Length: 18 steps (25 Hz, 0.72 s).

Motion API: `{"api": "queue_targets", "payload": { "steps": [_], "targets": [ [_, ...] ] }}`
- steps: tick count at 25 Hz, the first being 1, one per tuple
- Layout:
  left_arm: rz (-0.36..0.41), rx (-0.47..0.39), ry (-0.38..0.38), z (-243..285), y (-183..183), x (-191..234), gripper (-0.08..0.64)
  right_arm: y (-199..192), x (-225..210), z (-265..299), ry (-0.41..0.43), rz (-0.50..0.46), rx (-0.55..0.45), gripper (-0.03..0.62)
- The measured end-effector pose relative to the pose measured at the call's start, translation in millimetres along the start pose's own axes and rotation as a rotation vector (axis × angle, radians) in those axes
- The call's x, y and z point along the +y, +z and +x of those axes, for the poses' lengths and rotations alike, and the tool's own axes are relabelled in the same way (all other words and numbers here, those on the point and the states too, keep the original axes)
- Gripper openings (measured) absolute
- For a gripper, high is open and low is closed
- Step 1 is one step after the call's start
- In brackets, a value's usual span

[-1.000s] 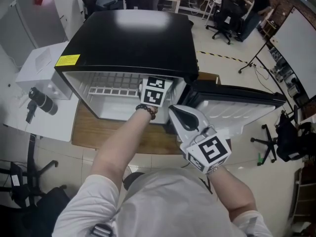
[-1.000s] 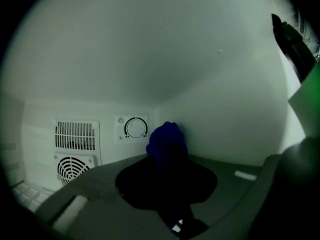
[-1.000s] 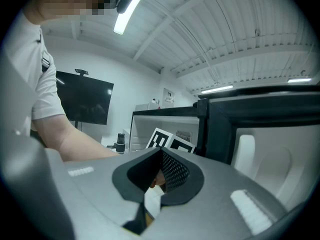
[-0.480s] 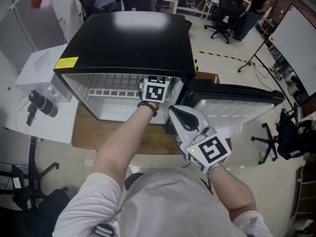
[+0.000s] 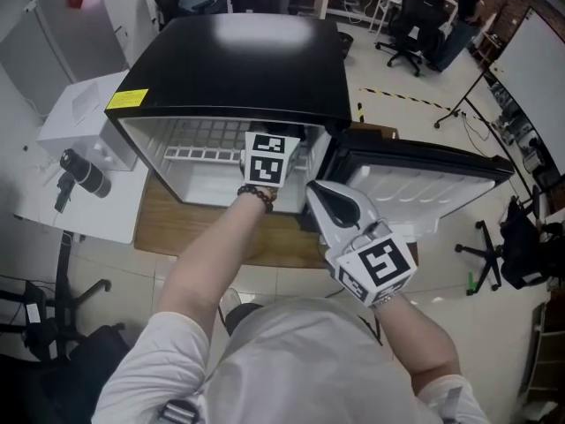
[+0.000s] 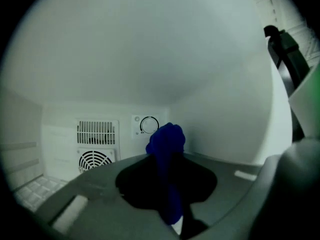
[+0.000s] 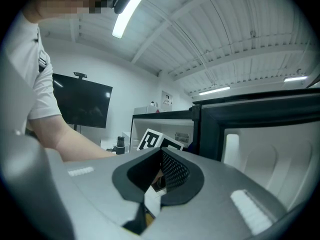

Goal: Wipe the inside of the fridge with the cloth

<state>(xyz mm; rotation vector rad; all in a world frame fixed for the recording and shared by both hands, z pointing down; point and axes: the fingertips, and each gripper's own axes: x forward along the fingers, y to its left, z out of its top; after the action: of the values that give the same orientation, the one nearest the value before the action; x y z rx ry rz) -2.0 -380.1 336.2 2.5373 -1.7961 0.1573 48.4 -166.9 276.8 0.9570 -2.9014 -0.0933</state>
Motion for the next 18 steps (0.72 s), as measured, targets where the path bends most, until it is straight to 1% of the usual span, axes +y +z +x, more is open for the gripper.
{"api": "queue_targets", "payload": {
  "steps": [8,13,18],
  "targets": [
    [0.0,0.001,0.04,-50.0,-4.2,2.0,0.069,-8.1,18.0,-4.9,0.05,0.02,0.005,0.029],
    [-0.009,-0.004,0.062,-86.8,-5.5,5.4,0.069,-13.7,27.1,-3.6,0.063,0.04,0.028,0.066],
    [-0.021,-0.017,0.029,-123.3,-5.2,3.8,0.071,-19.6,35.7,7.7,0.043,0.036,0.061,0.11]
  ]
}}
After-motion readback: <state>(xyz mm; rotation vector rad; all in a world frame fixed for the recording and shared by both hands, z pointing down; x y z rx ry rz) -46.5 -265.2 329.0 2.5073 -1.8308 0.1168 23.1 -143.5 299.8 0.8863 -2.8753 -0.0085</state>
